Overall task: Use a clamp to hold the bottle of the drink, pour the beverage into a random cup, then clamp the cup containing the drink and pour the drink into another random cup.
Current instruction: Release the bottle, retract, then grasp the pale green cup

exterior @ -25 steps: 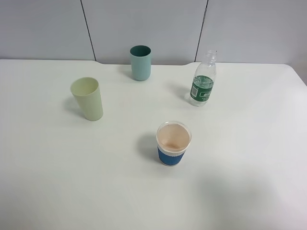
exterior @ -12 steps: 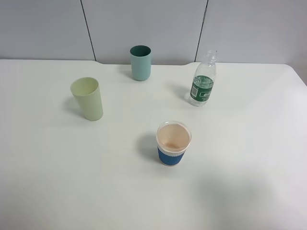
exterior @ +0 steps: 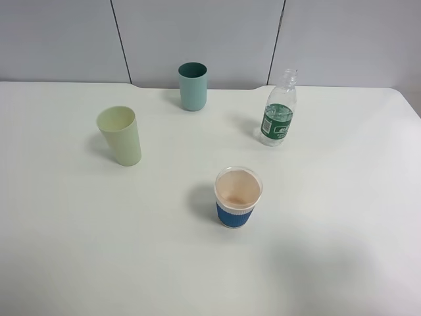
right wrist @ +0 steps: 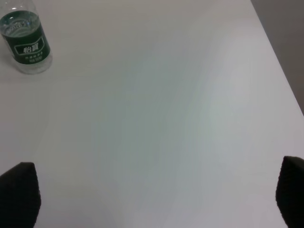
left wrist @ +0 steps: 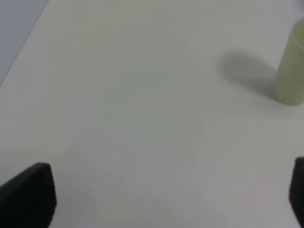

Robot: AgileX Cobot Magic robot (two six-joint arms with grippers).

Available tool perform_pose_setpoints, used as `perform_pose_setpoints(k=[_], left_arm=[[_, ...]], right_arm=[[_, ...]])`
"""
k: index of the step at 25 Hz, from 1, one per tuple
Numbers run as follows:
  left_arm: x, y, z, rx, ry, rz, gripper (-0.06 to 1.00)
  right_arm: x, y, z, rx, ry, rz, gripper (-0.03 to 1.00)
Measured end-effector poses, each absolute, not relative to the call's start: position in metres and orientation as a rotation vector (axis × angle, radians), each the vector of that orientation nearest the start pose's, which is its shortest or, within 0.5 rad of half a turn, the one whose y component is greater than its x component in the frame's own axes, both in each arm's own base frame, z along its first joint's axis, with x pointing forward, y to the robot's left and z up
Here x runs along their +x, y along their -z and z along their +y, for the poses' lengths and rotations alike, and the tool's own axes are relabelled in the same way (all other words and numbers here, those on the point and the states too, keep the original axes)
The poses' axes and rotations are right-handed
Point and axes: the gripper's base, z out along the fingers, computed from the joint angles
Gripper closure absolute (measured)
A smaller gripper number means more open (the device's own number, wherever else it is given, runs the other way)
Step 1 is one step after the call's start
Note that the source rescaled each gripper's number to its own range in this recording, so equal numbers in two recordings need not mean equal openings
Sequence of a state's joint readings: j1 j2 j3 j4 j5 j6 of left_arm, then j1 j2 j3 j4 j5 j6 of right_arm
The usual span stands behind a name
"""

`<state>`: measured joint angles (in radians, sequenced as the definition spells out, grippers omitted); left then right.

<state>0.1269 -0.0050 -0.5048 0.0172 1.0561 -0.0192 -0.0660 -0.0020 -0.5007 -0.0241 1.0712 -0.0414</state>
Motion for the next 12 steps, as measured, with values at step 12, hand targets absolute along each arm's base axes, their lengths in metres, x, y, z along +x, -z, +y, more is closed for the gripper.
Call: perform_pose_setpoints(k=[12], left_arm=[[-0.0062,-0.2789,0.0006,-0.149,-0.088,2.025,-0.06]], right_arm=[[-0.0058,-0.2766,-0.0015,0.027,0.096,2.053,-0.03]])
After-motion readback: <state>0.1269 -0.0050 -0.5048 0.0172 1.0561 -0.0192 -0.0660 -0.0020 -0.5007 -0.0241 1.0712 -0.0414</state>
